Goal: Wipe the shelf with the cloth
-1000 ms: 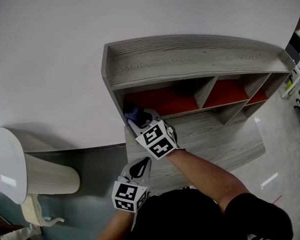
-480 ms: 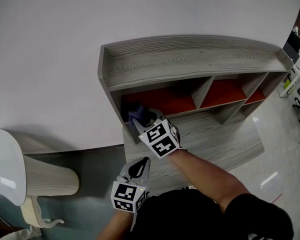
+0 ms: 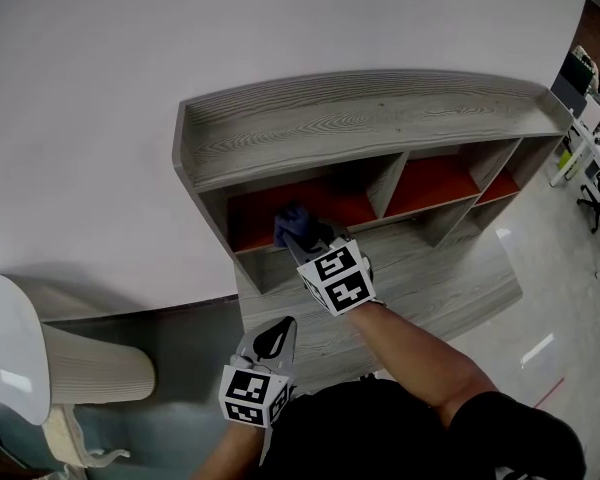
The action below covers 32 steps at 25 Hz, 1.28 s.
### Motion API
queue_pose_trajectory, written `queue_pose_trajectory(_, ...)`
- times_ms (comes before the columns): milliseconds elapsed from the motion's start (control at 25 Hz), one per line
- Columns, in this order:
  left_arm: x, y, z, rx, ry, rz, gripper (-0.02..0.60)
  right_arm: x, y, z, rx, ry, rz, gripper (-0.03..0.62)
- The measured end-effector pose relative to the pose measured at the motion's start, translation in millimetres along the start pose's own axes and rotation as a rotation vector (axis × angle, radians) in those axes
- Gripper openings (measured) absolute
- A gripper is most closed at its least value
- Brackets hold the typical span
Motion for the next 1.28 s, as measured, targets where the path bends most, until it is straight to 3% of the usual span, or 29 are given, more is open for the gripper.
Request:
queue_pose_trajectory(840, 0.4, -30.8, 21.6, -0.068, -0.018, -0.036, 0.010, -33.2, 43.3, 102.0, -0.215, -0.277, 0.007, 0.146)
queue_pose_trajectory(1280, 1.7, -28.0, 22.1, -0.060, -0.026, -0.034, 0.011, -43.2, 53.3, 119.4, -0.217, -0.586, 0.071, 0.144)
Point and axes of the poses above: the fingertips, and each gripper's own axes: y backward along the fingers, z to its right, x out of its top, the point moved 2 cm from there along y, backward along the fingers, and after that the axes turned 6 degrees about -x, right-handed, at the moved point
